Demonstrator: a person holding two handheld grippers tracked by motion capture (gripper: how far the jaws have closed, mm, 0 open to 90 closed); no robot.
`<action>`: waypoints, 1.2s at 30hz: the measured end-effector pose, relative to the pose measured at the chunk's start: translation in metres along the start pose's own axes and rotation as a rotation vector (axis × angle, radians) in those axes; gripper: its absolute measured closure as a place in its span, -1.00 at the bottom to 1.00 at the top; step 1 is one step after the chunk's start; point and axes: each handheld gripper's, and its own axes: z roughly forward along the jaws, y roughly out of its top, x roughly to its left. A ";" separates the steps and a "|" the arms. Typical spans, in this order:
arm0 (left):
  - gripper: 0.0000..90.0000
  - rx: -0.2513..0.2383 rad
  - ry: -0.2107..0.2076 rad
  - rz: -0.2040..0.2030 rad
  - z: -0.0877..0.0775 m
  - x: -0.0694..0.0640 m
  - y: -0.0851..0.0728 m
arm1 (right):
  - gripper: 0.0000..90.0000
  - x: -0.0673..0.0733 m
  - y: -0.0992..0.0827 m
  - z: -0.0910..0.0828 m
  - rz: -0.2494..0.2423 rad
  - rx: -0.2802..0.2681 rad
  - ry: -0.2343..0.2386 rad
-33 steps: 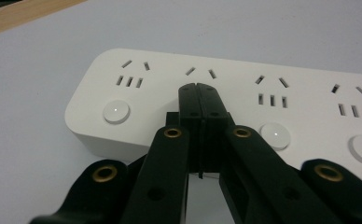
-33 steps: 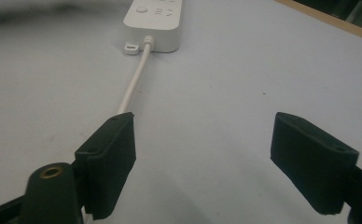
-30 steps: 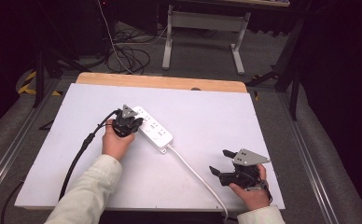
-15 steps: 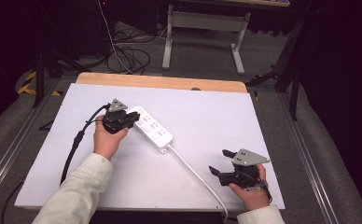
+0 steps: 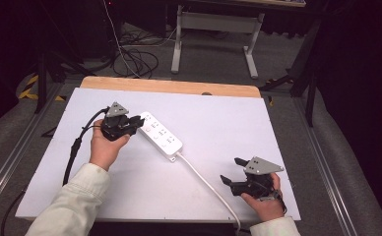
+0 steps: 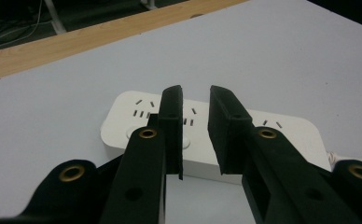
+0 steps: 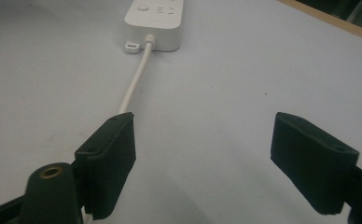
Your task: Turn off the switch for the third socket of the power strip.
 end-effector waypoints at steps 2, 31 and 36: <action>0.65 0.007 0.003 0.019 -0.002 -0.003 0.002 | -0.50 0.000 0.000 0.000 -0.002 0.000 0.000; -0.38 -0.078 -0.117 0.055 -0.066 -0.029 0.013 | -0.50 0.001 0.000 0.000 0.002 0.007 -0.005; -0.43 -0.103 -0.106 0.088 -0.084 -0.032 0.007 | -0.50 0.001 0.000 0.000 0.007 0.002 -0.002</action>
